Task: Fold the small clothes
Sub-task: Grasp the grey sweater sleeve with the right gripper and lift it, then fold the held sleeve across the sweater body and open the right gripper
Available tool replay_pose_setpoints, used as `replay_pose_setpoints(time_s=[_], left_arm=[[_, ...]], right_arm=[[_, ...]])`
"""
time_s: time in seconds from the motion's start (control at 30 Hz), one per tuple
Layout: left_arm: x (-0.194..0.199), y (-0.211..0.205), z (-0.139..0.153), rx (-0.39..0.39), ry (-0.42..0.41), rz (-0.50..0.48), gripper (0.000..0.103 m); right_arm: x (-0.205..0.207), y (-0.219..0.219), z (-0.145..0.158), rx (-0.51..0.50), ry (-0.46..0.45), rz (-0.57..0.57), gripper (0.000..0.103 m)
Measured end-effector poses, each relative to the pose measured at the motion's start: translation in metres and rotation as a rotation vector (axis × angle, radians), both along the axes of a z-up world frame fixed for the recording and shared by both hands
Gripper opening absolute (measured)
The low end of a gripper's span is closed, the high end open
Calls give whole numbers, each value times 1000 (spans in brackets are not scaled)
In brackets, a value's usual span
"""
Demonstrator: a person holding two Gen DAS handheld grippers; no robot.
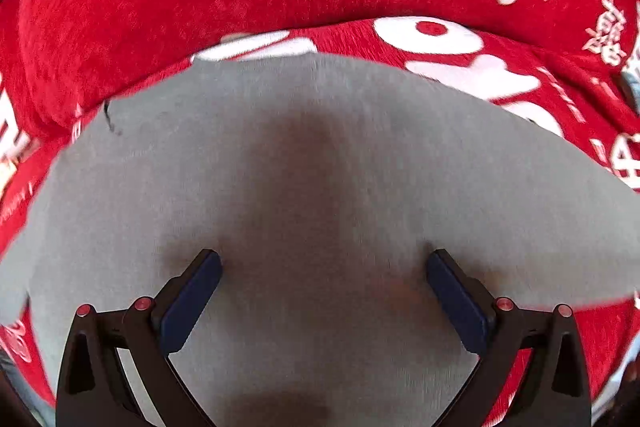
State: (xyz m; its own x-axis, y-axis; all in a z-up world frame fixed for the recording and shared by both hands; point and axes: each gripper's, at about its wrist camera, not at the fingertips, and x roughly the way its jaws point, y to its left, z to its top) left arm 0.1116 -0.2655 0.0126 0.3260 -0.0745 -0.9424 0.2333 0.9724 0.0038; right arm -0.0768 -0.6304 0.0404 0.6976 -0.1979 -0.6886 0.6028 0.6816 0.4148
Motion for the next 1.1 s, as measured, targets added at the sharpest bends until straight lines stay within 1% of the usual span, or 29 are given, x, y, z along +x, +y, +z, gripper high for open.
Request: replay_pose_setpoints(time_s=[0.07, 0.13, 0.2, 0.23, 0.3, 0.4, 0.5, 0.53, 0.6, 0.63, 0.67, 0.7, 0.77, 0.83, 0.9, 1.0, 1.1], left_arm=[[-14, 12, 0, -40, 30, 7, 103], [-24, 20, 5, -56, 16, -9, 103], [-32, 32, 10, -74, 20, -13, 103], [-35, 35, 11, -94, 20, -5, 103], [-40, 58, 18, -124, 9, 44, 103], [-43, 93, 23, -155, -5, 99, 103], [-43, 142, 27, -196, -11, 185, 103], [-42, 154, 27, -207, -14, 209, 103], [-43, 190, 28, -226, -20, 263, 103], [-42, 202, 26, -226, -23, 280, 103], [-43, 218, 25, -226, -27, 301, 103], [-45, 234, 24, -229, -30, 323, 103], [-49, 260, 20, -236, -32, 358, 103], [-53, 292, 15, -252, -34, 405, 103], [-59, 323, 8, -268, -28, 455, 103], [-65, 354, -1, -289, -25, 506, 103], [-71, 378, -9, -307, -32, 542, 103]], right_arm=[[4, 7, 11, -37, 7, 5, 5], [9, 15, 22, -76, 17, 14, 5], [14, 27, 35, -103, 19, 28, 5], [16, 36, 46, -119, 10, 43, 5], [20, 57, 66, -151, -17, 77, 5], [37, 107, 102, -225, -50, 159, 5], [63, 169, 136, -268, -84, 259, 5], [75, 199, 148, -289, -95, 304, 5], [92, 251, 165, -325, -112, 379, 5], [99, 274, 169, -341, -118, 413, 5], [108, 308, 174, -366, -123, 459, 5], [116, 336, 175, -383, -122, 496, 5], [133, 391, 167, -403, -100, 567, 5], [146, 437, 150, -410, -60, 630, 5], [160, 483, 126, -424, -2, 687, 5], [180, 529, 84, -458, 94, 743, 5], [191, 558, 41, -486, 192, 774, 5]])
